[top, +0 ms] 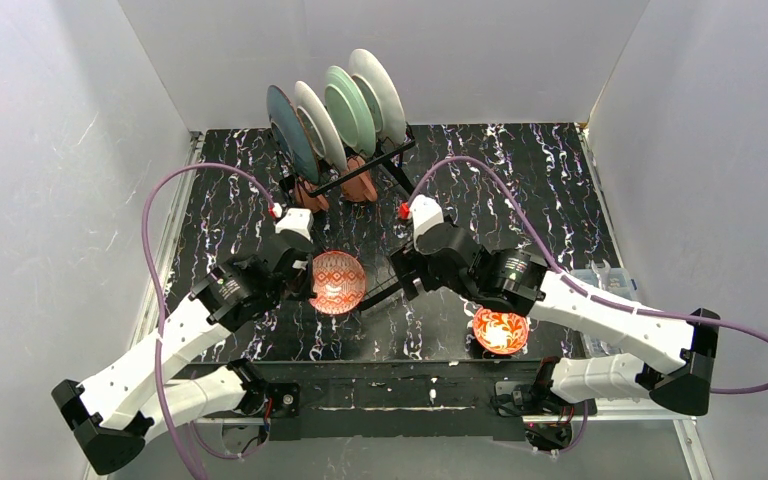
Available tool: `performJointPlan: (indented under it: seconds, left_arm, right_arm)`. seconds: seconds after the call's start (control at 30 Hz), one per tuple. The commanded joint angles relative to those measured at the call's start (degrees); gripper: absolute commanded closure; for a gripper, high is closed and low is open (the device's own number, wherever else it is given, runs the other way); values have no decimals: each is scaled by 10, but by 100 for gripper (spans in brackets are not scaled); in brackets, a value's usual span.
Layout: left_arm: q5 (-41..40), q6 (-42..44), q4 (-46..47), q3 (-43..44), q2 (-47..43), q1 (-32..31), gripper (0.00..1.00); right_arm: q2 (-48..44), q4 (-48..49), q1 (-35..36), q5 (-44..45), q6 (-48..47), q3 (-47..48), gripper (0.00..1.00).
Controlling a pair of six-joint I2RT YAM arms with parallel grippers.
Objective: Load the mixed dishes into the dish rack
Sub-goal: Insert the bowl into the dish rack.
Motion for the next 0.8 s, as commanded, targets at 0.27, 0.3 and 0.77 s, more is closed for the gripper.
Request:
performJointPlan:
  seconds: [0.27,0.3,0.77]
  left_arm:
    - [-39,-51,12,-22,-38,2,100]
    - [-35,-51,13,-23,-40,3,100]
    - [73,-31,30,-41,-113,11,100]
  right_arm:
    - [14,83,-7,-91,188,34,17]
    - [18,84,-7,-94,193,34,17]
    - [-22,232,-36,-235,277,-55,11]
